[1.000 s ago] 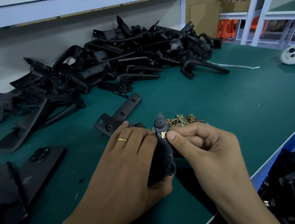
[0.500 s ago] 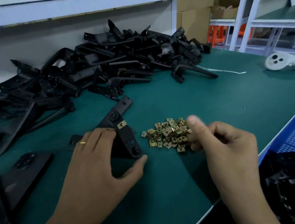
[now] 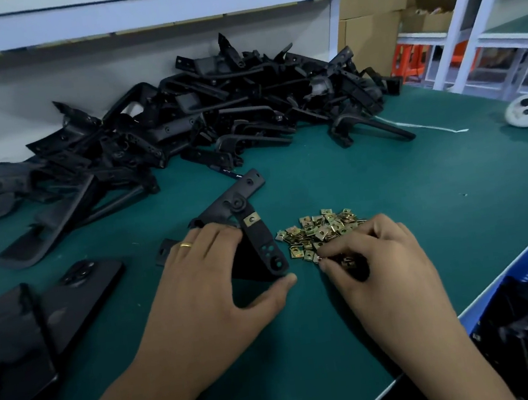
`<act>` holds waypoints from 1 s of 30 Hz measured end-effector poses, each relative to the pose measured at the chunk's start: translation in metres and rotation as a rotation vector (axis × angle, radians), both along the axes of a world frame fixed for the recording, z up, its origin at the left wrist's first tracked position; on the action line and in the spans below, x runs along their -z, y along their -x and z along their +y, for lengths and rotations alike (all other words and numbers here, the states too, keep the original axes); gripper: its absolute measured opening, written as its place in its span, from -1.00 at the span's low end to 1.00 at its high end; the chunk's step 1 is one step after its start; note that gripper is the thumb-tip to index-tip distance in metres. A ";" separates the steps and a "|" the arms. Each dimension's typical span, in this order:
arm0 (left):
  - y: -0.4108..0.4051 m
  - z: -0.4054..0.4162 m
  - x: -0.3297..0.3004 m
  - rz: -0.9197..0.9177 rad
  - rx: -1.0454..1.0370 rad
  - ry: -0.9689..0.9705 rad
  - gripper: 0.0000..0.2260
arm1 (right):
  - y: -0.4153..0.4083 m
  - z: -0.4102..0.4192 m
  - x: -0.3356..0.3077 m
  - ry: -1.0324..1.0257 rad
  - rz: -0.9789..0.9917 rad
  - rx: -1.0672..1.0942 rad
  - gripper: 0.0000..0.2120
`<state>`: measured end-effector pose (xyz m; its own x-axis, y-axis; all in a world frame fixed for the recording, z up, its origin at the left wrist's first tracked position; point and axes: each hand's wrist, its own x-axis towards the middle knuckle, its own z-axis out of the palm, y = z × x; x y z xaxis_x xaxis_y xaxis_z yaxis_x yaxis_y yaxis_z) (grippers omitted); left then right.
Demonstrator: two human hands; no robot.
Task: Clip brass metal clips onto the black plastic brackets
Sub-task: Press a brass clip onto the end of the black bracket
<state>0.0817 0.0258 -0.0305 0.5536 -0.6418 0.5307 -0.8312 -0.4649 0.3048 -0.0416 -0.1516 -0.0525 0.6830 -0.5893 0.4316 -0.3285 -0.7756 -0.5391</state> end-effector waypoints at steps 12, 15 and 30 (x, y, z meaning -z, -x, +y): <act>0.000 -0.004 0.002 -0.130 0.054 -0.055 -0.50 | 0.005 0.001 -0.011 -0.311 -0.208 -0.343 -0.84; -0.001 -0.006 0.001 -0.156 0.047 -0.101 -0.46 | 0.007 -0.001 -0.013 -0.474 -0.299 -0.439 -0.85; 0.001 -0.009 0.000 -0.233 0.063 -0.164 -0.45 | 0.002 0.003 -0.015 -0.802 -0.367 -0.573 -0.82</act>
